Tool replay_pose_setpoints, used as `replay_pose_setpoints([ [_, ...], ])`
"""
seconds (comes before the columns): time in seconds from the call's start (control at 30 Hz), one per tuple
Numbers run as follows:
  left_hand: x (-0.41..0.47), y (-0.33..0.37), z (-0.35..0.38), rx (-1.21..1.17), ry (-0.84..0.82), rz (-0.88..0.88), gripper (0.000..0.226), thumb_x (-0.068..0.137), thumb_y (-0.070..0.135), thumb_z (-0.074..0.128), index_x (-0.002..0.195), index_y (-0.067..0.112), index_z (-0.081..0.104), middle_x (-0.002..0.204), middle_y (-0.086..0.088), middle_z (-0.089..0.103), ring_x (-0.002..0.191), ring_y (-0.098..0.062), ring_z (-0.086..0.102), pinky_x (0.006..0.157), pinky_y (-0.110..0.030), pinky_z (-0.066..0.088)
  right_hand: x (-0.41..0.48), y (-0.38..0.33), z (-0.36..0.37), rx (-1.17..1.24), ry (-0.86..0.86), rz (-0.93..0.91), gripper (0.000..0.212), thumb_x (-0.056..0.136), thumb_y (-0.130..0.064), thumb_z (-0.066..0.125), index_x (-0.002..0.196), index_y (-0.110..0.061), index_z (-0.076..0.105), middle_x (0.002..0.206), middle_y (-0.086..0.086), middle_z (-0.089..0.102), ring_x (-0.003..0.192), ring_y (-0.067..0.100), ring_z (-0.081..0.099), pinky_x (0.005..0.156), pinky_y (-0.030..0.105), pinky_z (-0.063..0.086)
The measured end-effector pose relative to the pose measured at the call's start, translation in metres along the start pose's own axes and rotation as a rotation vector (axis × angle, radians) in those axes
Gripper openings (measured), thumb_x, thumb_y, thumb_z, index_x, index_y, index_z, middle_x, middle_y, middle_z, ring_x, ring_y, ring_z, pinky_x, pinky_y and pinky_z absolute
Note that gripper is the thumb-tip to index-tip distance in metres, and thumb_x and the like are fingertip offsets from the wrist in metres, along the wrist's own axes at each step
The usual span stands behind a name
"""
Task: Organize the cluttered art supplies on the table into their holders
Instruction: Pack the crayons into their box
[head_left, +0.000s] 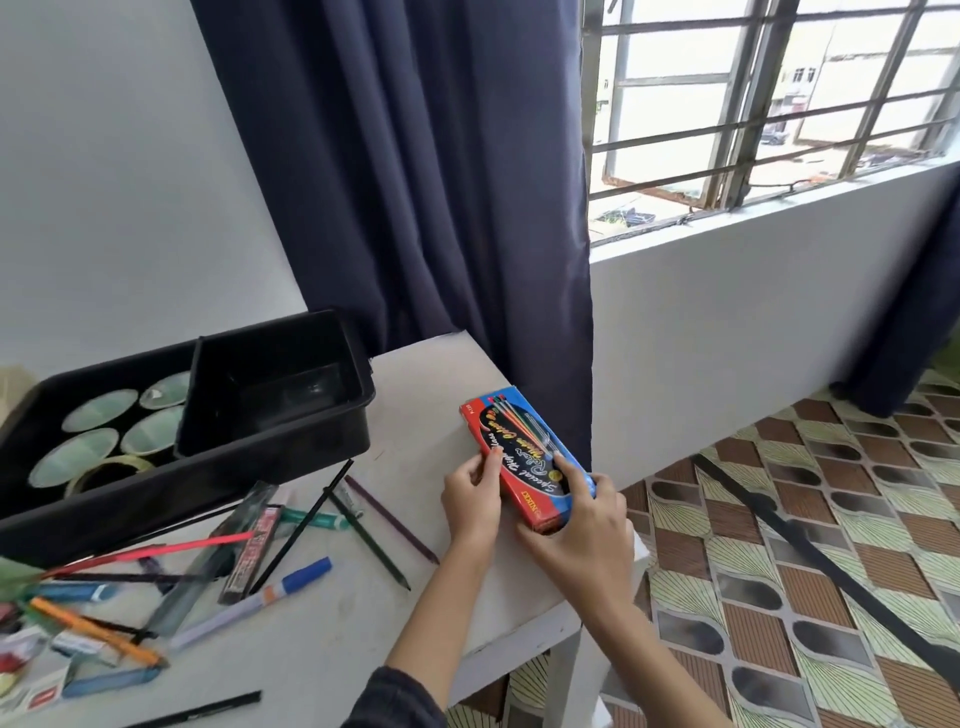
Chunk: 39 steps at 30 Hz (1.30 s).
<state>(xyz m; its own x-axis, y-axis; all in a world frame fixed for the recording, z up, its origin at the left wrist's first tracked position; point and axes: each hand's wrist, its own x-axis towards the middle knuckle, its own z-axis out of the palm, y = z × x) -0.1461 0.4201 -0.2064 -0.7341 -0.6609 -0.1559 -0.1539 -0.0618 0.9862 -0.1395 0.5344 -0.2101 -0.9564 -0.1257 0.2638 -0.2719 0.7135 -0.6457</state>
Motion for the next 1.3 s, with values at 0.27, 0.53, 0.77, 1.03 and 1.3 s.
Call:
replay_pose_setpoints([
  [0.27,0.0,0.006,-0.007,0.028,-0.069,-0.026,0.033,0.093,0.038,0.053,0.107,0.01,0.065,0.095,-0.006,0.071,0.083,-0.015,0.069,0.072,-0.027,0.057,0.005,-0.006,-0.006,-0.228,-0.123,0.016,0.088,0.069,-0.079,0.044,0.141,-0.032,0.028,0.134,0.005,0.034,0.122,0.024,0.03,0.098,0.04,0.03],
  [0.53,-0.048,0.016,-0.058,-0.002,0.048,0.1,0.019,0.095,0.027,0.051,0.11,0.022,0.061,0.107,0.001,0.066,0.1,-0.009,0.062,0.09,-0.033,0.053,-0.019,-0.058,0.006,0.278,0.071,-0.302,0.021,0.084,-0.012,0.065,0.105,-0.013,0.066,0.103,-0.001,0.058,0.099,0.016,0.052,0.085,0.034,0.048],
  [0.77,-0.103,0.024,-0.161,-0.098,0.254,0.175,0.02,0.096,0.017,0.047,0.098,0.016,0.067,0.09,0.003,0.071,0.084,-0.006,0.066,0.071,-0.016,0.051,-0.073,-0.118,0.036,0.606,-0.298,-0.156,0.019,0.088,-0.004,0.058,0.093,-0.019,0.067,0.079,-0.001,0.068,0.07,0.015,0.062,0.064,0.029,0.052],
  [1.03,-0.169,0.005,-0.294,-0.171,0.555,0.163,0.021,0.095,0.015,0.049,0.091,0.013,0.069,0.081,-0.006,0.072,0.077,-0.018,0.067,0.064,-0.019,0.049,-0.169,-0.191,0.072,0.717,-0.619,-0.131,0.022,0.09,0.0,0.051,0.092,-0.016,0.067,0.074,0.001,0.069,0.066,0.011,0.065,0.064,0.025,0.055],
  [1.3,-0.241,-0.023,-0.41,-0.18,0.73,0.138,0.022,0.095,0.012,0.047,0.092,0.01,0.069,0.075,-0.009,0.071,0.071,-0.02,0.067,0.06,-0.017,0.049,-0.282,-0.25,0.103,0.724,-0.841,-0.107,0.025,0.09,-0.001,0.049,0.09,-0.017,0.069,0.072,0.001,0.07,0.064,0.015,0.064,0.06,0.024,0.051],
])
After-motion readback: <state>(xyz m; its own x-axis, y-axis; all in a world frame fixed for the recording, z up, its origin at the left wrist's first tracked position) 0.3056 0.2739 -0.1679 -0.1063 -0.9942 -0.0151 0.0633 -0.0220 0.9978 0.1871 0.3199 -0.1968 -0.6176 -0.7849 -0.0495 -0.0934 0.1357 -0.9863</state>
